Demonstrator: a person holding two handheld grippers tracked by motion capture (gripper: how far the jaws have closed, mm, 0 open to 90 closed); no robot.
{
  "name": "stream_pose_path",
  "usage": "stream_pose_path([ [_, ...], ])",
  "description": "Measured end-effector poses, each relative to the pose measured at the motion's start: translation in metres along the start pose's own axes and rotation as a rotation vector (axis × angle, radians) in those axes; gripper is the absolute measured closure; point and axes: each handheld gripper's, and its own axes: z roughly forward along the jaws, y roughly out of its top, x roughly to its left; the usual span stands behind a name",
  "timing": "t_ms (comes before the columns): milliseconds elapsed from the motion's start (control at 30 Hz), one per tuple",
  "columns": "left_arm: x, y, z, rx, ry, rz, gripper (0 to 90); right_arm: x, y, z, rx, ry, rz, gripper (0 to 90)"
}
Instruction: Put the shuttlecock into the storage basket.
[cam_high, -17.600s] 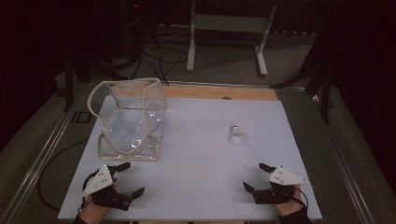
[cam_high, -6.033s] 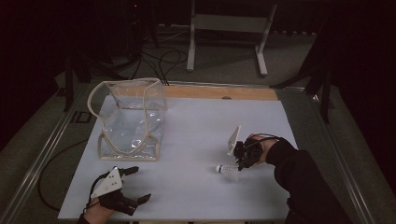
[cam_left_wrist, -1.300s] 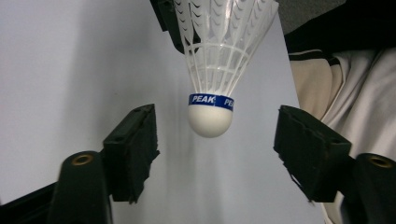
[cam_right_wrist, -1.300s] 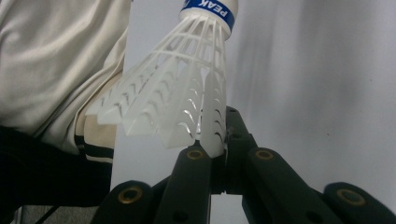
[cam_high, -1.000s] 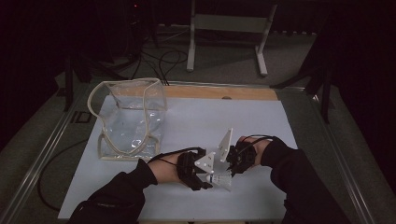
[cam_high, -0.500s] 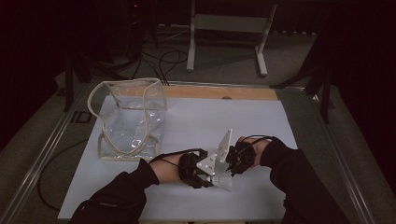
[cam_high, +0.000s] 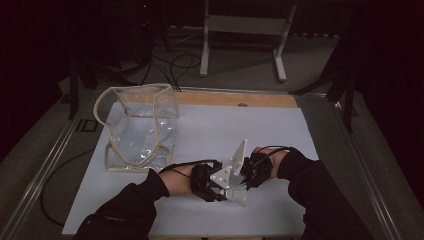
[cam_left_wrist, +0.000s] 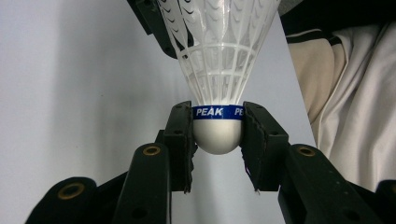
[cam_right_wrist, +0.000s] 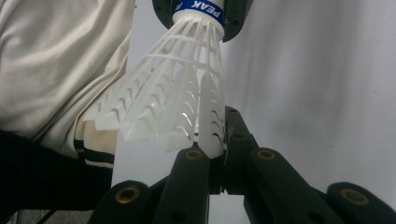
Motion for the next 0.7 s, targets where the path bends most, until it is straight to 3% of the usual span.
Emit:
stream_pose_path([
  [100, 0.0, 0.0, -0.001, 0.003, -0.002, 0.003, 66.6, 0.0, 0.001, -0.001, -0.005, -0.005, -0.009, 86.4],
  [167, -0.001, 0.001, -0.001, -0.001, -0.012, 0.003, 66.7, 0.001, 0.0, -0.002, -0.019, -0.004, -0.003, 79.4],
  [467, -0.001, 0.0, -0.005, 0.003, -0.007, -0.006, 66.6, -0.001, -0.003, -0.007, -0.06, -0.058, 0.092, 47.3],
  [700, 0.001, -0.002, -0.007, 0.003, -0.009, -0.016, 66.6, -0.001, -0.005, -0.01, -0.095, -0.095, 0.136, 33.7],
])
